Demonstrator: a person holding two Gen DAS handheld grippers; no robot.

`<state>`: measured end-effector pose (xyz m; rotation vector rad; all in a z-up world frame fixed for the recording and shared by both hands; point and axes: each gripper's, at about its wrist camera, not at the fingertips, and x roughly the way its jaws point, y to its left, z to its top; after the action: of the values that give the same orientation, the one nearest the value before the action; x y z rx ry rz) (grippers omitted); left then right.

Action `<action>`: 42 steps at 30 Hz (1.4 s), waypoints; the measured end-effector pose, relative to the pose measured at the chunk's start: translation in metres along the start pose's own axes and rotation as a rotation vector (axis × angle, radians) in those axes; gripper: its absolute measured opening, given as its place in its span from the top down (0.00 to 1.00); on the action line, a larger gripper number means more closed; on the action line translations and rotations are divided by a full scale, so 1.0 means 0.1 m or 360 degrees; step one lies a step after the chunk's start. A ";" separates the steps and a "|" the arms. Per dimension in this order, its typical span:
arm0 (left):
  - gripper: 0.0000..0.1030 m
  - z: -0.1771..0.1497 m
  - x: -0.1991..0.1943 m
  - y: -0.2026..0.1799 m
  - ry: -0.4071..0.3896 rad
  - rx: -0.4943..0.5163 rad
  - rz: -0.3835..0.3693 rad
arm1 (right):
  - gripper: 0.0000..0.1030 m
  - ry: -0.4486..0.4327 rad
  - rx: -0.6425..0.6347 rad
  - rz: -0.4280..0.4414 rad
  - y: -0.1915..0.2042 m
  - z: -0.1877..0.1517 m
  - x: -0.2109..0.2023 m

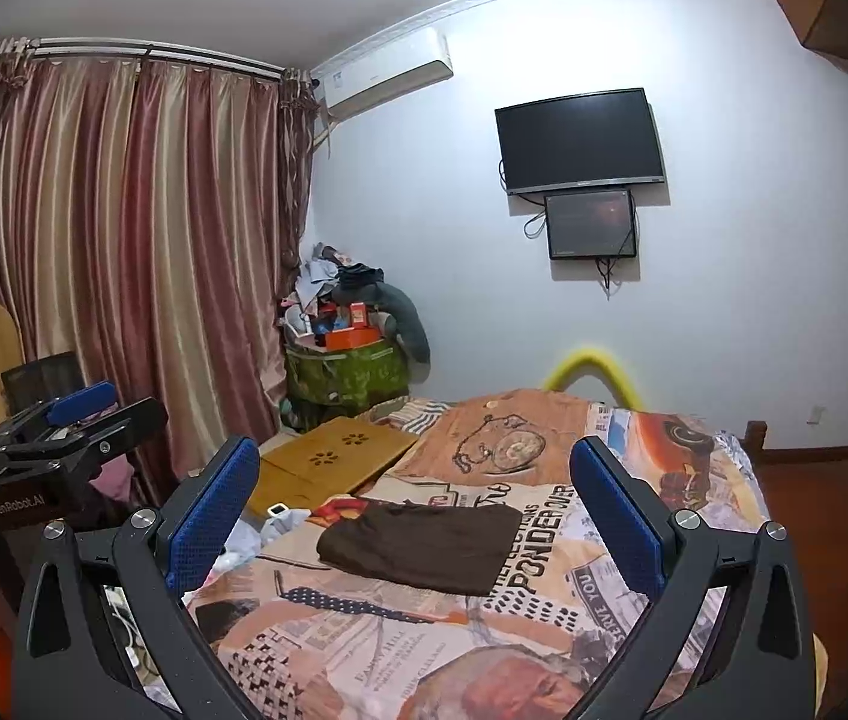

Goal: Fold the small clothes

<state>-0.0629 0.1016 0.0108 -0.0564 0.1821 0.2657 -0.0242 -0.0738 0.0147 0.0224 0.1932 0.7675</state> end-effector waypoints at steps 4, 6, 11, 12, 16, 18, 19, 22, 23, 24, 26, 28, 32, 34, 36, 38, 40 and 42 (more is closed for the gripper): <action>0.00 0.00 0.00 0.00 0.0001 0.0000 0.0002 | 0.00 0.0005 0.0003 0.0000 0.00 0.00 0.00; 0.00 -0.01 0.01 0.01 0.0000 -0.0006 -0.0001 | 0.00 0.0006 0.0000 -0.0002 0.00 0.00 0.01; 0.00 -0.02 0.01 0.02 0.0001 -0.0007 -0.0001 | 0.00 0.0002 -0.0001 -0.0003 0.00 0.00 0.01; 0.00 -0.01 0.01 0.02 0.0001 -0.0006 -0.0002 | 0.00 0.0000 -0.0001 -0.0002 0.00 0.00 0.01; 0.00 -0.01 0.01 0.03 0.0000 -0.0010 -0.0004 | 0.00 0.0004 0.0008 -0.0004 -0.02 -0.01 0.02; 0.00 -0.01 0.01 0.03 0.0005 -0.0016 -0.0009 | 0.00 0.0006 0.0011 -0.0003 -0.02 -0.02 0.02; 0.00 -0.01 0.02 0.02 0.0008 -0.0020 -0.0009 | 0.00 0.0004 0.0010 -0.0003 -0.02 -0.02 0.02; 0.00 -0.01 0.02 0.01 0.0013 -0.0021 -0.0014 | 0.00 0.0005 0.0010 -0.0005 -0.02 -0.02 0.02; 0.00 -0.01 0.02 0.00 0.0014 -0.0021 -0.0015 | 0.00 0.0007 0.0010 -0.0004 -0.02 -0.02 0.02; 0.00 -0.01 0.03 -0.01 0.0015 -0.0020 -0.0016 | 0.00 0.0007 0.0010 -0.0004 -0.02 -0.02 0.02; 0.00 -0.02 0.03 -0.02 0.0018 -0.0018 -0.0018 | 0.00 0.0007 0.0010 -0.0003 -0.02 -0.02 0.02; 0.00 -0.01 0.03 -0.03 0.0021 -0.0016 -0.0019 | 0.00 0.0008 0.0011 -0.0004 -0.01 -0.02 0.02; 0.00 -0.01 0.04 -0.09 0.0033 0.0004 -0.0034 | 0.00 0.0003 0.0013 -0.0006 -0.02 -0.02 0.02; 0.00 -0.01 0.04 -0.10 0.0038 0.0008 -0.0038 | 0.00 0.0006 0.0016 -0.0009 -0.02 -0.03 0.02; 0.00 -0.01 0.03 -0.11 0.0042 0.0005 -0.0046 | 0.00 0.0005 0.0018 -0.0009 -0.02 -0.03 0.02; 0.00 -0.01 0.03 -0.12 0.0043 0.0002 -0.0047 | 0.00 0.0007 0.0021 -0.0011 -0.02 -0.03 0.03; 0.00 -0.01 0.03 -0.13 0.0043 0.0001 -0.0046 | 0.00 0.0009 0.0021 -0.0013 -0.02 -0.03 0.03; 0.00 -0.01 0.03 -0.13 0.0046 -0.0001 -0.0057 | 0.00 0.0010 0.0023 -0.0013 -0.02 -0.04 0.04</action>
<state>-0.0569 0.0899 0.0100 -0.0639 0.2095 0.2291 -0.0213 -0.0727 0.0103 0.0327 0.2045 0.7582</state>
